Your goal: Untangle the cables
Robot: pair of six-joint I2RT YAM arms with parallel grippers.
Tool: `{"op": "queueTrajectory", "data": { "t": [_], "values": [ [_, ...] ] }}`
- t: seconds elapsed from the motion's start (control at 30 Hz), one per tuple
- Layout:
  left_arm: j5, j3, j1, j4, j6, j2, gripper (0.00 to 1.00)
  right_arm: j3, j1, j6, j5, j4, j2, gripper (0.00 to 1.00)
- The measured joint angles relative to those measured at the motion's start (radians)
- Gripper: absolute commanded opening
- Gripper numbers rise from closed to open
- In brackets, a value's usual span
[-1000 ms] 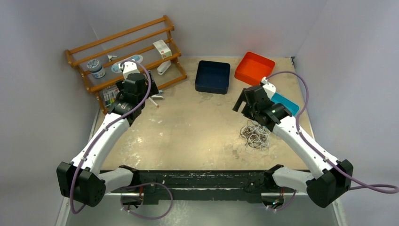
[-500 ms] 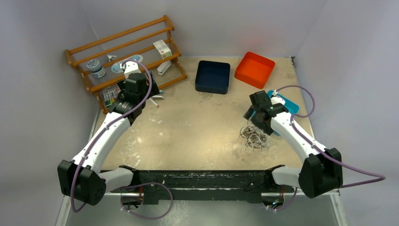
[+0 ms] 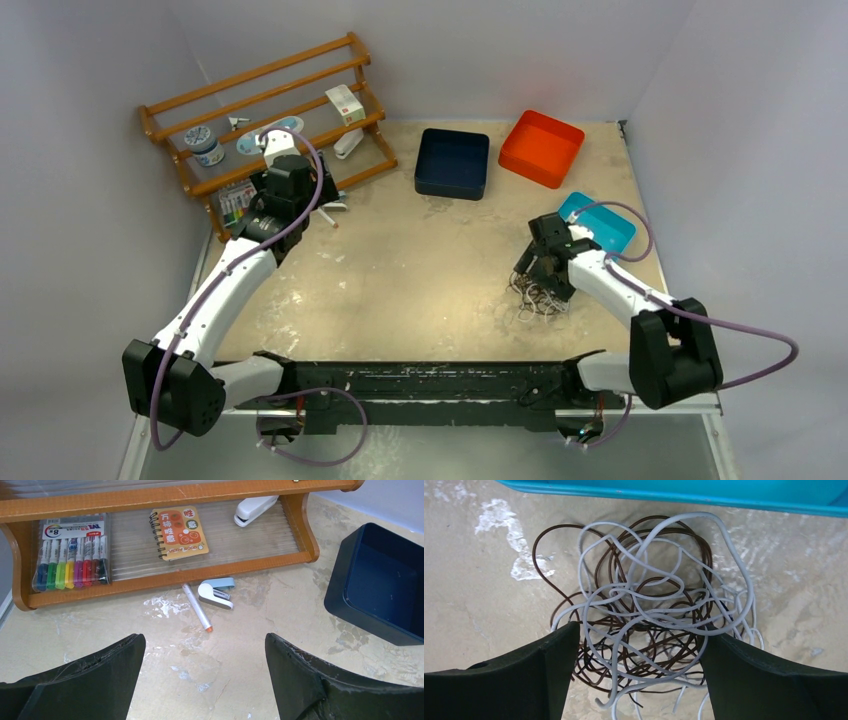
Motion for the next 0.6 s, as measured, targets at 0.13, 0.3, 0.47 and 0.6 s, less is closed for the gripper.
{"op": "queueTrajectory", "data": {
  "t": [0.13, 0.3, 0.47, 0.6],
  "values": [
    [0.000, 0.000, 0.000, 0.000, 0.000, 0.000, 0.89, -0.009, 0.000, -0.062, -0.027, 0.076, 0.016, 0.75],
    [0.001, 0.000, 0.003, 0.000, 0.000, 0.000, 0.88, -0.010, 0.013, -0.150, -0.065, 0.179, 0.003, 0.73],
    [0.008, 0.000, 0.014, 0.000, -0.001, 0.000, 0.88, 0.048, 0.129, -0.200, -0.070, 0.215, 0.101, 0.72],
    [0.010, 0.000, 0.020, 0.000, -0.002, -0.001, 0.88, 0.142, 0.229, -0.224, -0.098, 0.272, 0.253, 0.73]
  ]
}}
